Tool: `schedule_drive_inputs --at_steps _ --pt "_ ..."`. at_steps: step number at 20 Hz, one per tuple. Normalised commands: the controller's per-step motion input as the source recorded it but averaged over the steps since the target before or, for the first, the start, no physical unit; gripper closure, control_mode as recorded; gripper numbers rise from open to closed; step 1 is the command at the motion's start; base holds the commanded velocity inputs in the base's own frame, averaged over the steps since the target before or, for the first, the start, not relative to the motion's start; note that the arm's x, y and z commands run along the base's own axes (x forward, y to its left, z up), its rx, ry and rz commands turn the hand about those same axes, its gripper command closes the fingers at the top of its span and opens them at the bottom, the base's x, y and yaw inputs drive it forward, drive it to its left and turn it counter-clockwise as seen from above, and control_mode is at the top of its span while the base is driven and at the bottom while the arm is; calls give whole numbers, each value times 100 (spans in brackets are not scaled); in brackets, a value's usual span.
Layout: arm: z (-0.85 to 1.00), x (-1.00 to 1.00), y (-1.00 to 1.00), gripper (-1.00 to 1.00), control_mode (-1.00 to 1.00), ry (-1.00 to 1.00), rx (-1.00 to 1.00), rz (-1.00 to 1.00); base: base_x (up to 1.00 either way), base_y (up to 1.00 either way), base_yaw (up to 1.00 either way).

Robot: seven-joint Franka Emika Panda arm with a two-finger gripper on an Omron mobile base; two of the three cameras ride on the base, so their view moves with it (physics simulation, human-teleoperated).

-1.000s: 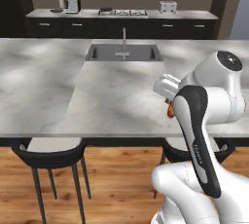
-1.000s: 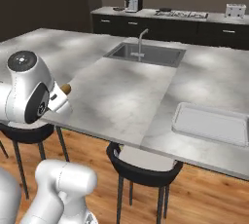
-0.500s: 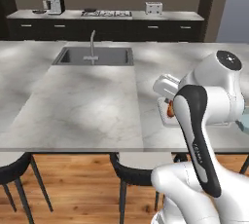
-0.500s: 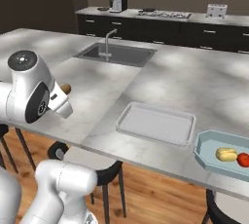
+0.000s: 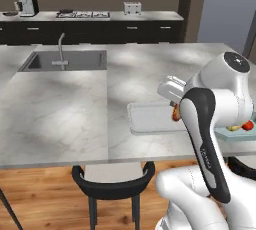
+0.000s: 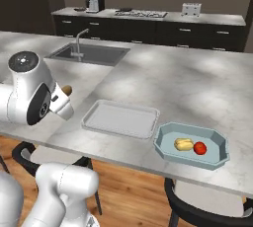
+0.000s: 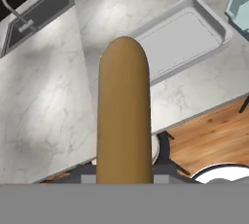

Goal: Place the cold items (potato and tomato) from the fridge in one tupperware on the dining counter. Place the warm items (hot dog and kebab skewer) in the stove area in another tupperware.

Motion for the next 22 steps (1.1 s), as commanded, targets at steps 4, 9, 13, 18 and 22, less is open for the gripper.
schedule_drive_inputs --at_steps 4,9,13,18,22 --pt "0 0 0 100 100 0 0 0 61 -42 -57" --pt "0 52 -31 100 -100 0 19 -1 30 -18 -10" --pt "-2 88 -27 100 -100 0 18 34 0 0 0" --pt "-33 57 -5 100 -100 -12 -28 100 0 0 0" --pt "-36 35 0 100 -100 -29 -80 100 0 0 0"
